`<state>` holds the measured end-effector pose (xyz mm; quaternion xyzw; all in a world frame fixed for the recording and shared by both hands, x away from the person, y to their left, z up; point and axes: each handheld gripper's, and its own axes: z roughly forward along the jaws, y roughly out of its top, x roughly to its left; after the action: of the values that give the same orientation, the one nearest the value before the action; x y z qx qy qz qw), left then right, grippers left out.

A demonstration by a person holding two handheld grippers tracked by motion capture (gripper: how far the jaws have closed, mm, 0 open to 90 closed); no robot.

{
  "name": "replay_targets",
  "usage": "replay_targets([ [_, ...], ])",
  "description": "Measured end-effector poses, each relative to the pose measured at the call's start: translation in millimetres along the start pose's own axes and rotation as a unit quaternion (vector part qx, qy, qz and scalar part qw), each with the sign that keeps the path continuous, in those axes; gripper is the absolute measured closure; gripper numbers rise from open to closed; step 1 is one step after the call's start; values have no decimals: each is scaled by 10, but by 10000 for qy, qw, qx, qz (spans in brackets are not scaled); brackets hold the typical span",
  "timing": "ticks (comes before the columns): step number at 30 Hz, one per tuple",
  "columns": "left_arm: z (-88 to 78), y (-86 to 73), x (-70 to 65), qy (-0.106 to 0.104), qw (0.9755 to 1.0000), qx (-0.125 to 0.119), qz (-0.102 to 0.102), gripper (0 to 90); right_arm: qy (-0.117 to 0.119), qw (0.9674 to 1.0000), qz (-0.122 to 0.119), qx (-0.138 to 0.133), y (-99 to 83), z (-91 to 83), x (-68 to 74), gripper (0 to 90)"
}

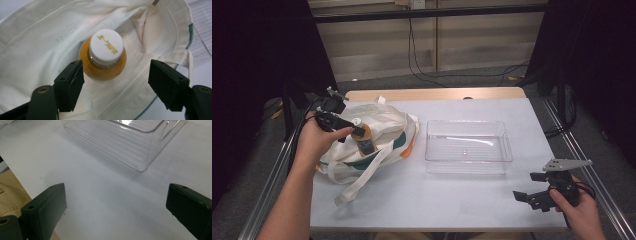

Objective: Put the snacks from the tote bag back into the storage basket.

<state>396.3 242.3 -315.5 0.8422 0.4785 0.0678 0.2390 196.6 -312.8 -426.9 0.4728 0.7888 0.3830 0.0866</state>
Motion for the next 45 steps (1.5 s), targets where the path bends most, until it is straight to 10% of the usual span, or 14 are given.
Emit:
replay_targets([
  [45, 157, 272, 74, 127, 9984, 552, -37, 532, 25, 10000, -20, 21, -14, 6, -4, 26],
])
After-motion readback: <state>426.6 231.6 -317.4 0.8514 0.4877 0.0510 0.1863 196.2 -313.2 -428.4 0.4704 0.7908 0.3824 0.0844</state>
